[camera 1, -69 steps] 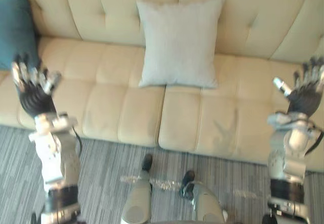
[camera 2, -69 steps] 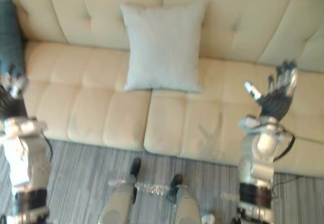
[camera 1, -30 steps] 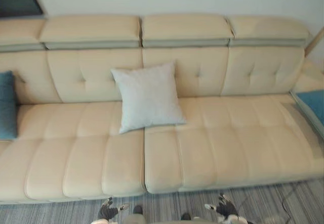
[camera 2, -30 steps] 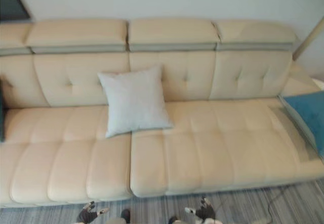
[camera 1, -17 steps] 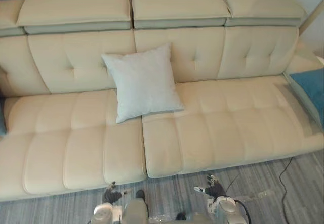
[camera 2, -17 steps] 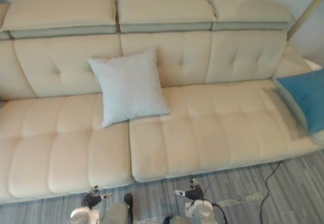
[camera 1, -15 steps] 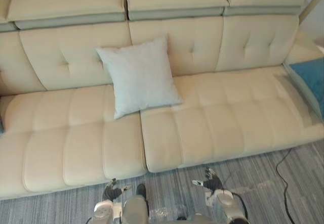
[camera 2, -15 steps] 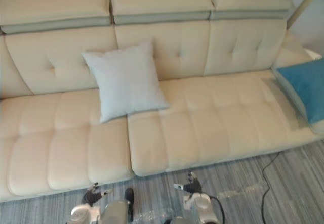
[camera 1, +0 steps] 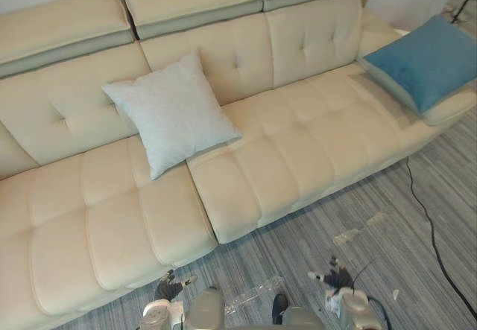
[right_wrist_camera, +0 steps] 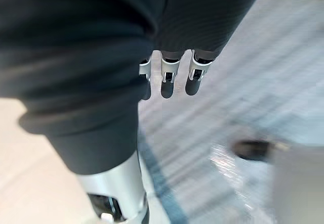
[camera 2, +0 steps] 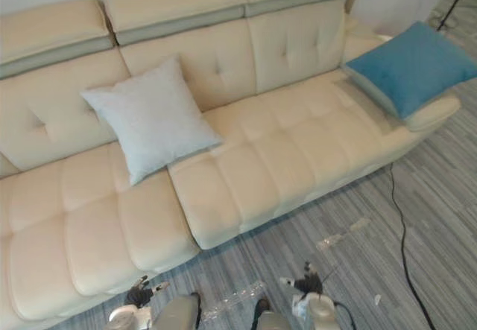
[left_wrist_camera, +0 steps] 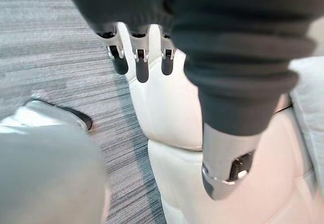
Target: Pick up cushions and gather them together orderly.
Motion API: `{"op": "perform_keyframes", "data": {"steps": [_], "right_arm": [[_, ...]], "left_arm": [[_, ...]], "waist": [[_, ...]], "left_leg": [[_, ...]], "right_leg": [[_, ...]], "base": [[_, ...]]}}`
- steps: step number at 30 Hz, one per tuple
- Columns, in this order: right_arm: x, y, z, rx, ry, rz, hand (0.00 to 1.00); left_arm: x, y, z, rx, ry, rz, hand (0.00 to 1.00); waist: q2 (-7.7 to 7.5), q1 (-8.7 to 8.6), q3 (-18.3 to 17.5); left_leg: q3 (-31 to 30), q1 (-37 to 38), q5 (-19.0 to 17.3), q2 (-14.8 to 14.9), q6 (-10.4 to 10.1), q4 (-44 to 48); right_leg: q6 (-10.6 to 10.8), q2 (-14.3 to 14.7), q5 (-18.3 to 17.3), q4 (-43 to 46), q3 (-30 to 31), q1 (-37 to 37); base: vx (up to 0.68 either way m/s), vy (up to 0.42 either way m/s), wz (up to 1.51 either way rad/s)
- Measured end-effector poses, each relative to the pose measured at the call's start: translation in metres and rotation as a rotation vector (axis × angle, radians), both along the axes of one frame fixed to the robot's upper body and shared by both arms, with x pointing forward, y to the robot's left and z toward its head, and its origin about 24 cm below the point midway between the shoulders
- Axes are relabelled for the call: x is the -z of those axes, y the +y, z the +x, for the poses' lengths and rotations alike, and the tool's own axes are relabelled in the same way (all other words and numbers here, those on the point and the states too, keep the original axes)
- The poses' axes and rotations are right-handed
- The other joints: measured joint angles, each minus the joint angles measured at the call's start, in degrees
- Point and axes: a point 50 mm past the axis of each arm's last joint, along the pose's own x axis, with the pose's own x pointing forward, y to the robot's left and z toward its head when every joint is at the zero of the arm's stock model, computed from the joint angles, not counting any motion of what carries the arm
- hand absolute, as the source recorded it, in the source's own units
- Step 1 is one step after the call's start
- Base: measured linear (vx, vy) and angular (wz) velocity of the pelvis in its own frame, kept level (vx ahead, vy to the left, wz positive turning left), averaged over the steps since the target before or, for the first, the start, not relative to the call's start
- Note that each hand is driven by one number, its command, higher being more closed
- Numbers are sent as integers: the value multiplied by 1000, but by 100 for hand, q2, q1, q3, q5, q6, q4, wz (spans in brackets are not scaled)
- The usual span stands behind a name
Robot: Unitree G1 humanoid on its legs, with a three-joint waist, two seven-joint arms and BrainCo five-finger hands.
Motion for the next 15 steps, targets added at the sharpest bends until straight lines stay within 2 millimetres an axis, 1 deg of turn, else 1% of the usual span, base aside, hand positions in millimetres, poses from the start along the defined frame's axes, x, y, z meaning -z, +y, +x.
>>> {"op": "perform_keyframes", "data": {"steps": [1, 2, 4, 7, 10, 11, 12, 13, 14, 15], "right_arm": [[3, -1, -9, 32, 25, 7, 0], [6, -2, -17, 46, 53, 11, 0], [8, -3, -22, 83, 73, 24, 0], [9, -1, -23, 81, 78, 32, 0], [8, 2, -19, 75, 71, 42, 0], [7, 3, -14, 69, 59, 46, 0], [7, 4, -10, 66, 54, 48, 0], [6, 5, -6, 61, 47, 49, 0], [6, 6, -5, 55, 49, 52, 0], [7, 12, -1, 43, 55, 68, 0]], "left_arm": [[1, -2, -1, 17, 10, 1, 0], [2, -4, -2, 35, 16, 0, 0], [3, -6, -4, 41, 28, -2, 0], [3, -6, -4, 46, 30, 1, 0], [3, -6, -4, 62, 33, 7, 0], [4, -6, -5, 64, 36, 7, 0], [5, -8, -6, 69, 46, 4, 0], [5, -10, -4, 78, 46, 4, 0], [5, -10, -3, 82, 48, 5, 0], [6, -9, -4, 93, 70, 10, 0]], "waist": [[9, -47, -59], [24, -63, -110], [24, -79, -128], [-19, -99, -130], [-48, -112, -146], [-56, -111, -147], [-4, -116, -149], [151, -117, -148], [174, -117, -138], [149, -115, -160]], "left_leg": [[9, 8, 42, -98, 67, -4], [28, 15, 64, -165, 103, -8], [156, 72, 94, -212, 152, -10], [350, 188, 98, -206, 161, -41], [673, 282, 84, -149, 139, -88], [873, 344, 83, -110, 138, -142], [1145, 380, 98, 49, 153, -240], [1336, 373, 180, 223, 225, -339], [1463, 394, 207, 296, 240, -397], [1788, 544, 290, 493, 184, -570]], "right_leg": [[59, -98, 38, -39, 1, -4], [66, -150, 72, -65, 38, -6], [68, -212, 108, -81, 153, -9], [62, -219, 189, -92, 364, -15], [-51, -194, 284, -138, 579, -85], [-149, -199, 300, -142, 570, -151], [-736, -263, 205, -131, -30, -232], [-930, -359, 145, 28, -573, -260], [-906, -448, 160, 285, -960, -358], [-840, -673, 34, 1305, -2105, -484]], "base": [[-126, 168, 5], [-124, 155, -6], [-112, 114, -23], [-98, 65, -36], [-80, 45, -57], [-84, 60, -97], [-72, 49, -107], [-68, 1, -97], [-36, -56, -121], [15, -70, -107]]}}
